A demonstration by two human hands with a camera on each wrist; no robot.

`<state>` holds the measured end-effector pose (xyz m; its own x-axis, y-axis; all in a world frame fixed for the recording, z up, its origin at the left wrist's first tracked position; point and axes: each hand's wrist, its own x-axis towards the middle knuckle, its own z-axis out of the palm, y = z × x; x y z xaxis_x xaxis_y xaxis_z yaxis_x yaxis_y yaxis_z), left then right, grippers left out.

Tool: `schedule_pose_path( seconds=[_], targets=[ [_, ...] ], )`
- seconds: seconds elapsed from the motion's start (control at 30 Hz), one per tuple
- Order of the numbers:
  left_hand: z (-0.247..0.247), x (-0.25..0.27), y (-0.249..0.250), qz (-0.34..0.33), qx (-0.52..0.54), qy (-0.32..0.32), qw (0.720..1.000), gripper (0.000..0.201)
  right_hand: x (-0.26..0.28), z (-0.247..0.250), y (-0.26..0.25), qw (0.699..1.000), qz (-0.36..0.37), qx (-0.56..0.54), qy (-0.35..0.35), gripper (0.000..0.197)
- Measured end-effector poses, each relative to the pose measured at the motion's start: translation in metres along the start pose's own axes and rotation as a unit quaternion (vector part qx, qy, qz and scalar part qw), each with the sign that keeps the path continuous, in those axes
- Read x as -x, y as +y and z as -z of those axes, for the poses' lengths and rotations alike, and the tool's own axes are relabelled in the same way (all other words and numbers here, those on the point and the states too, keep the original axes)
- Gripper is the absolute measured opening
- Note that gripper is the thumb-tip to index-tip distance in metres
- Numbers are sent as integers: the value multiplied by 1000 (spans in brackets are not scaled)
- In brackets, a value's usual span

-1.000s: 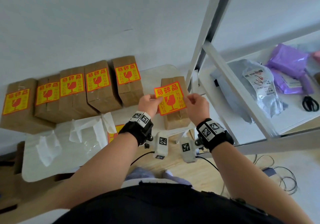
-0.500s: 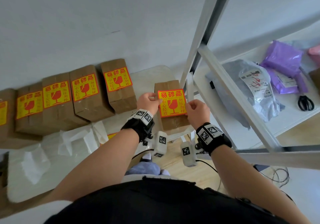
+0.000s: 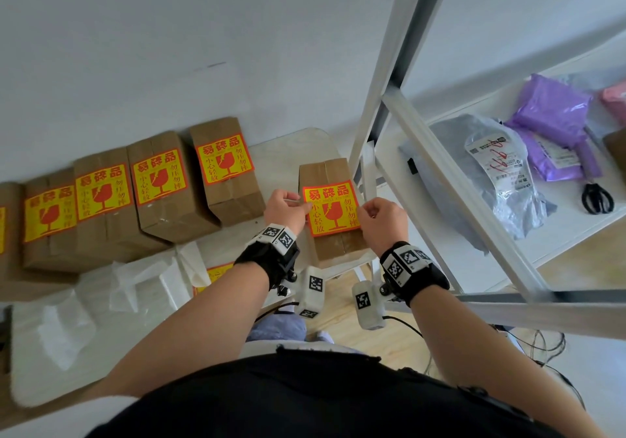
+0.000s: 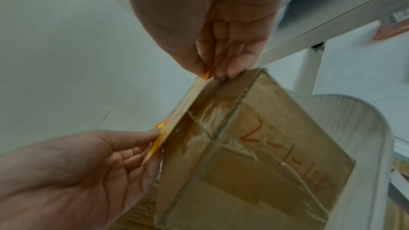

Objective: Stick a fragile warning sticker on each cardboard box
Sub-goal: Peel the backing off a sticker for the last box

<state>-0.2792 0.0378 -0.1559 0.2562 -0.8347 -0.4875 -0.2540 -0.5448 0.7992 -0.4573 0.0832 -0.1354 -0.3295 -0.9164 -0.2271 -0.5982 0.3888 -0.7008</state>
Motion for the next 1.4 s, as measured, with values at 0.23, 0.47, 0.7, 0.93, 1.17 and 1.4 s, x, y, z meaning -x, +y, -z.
schedule_pose_path(
  seconds=[0.23,0.47,0.7,0.93,1.17,1.4],
  targets=[
    [-3,3,2,-20,-24,16,999,30,0,0,0,1000,-2,5,6,13],
    [-4,7,9,-42,-83,26,995,29,-2,-2,1,999,-2,39,-9,13],
    [-1,17,23,-144,-320,11,936,45,-6,-1,-3,976,62,209,-18,22],
    [1,11,4,-67,-317,-91,942,66,-5,2,6,944,36,324,-44,48],
    [-7,25,-15,-79,-236,-193,949,74,-1,-12,18,974,25,196,-109,49],
    [4,19,-12,-97,-207,-190,955,75,-7,-15,4,986,18,132,-105,55]
  ],
)
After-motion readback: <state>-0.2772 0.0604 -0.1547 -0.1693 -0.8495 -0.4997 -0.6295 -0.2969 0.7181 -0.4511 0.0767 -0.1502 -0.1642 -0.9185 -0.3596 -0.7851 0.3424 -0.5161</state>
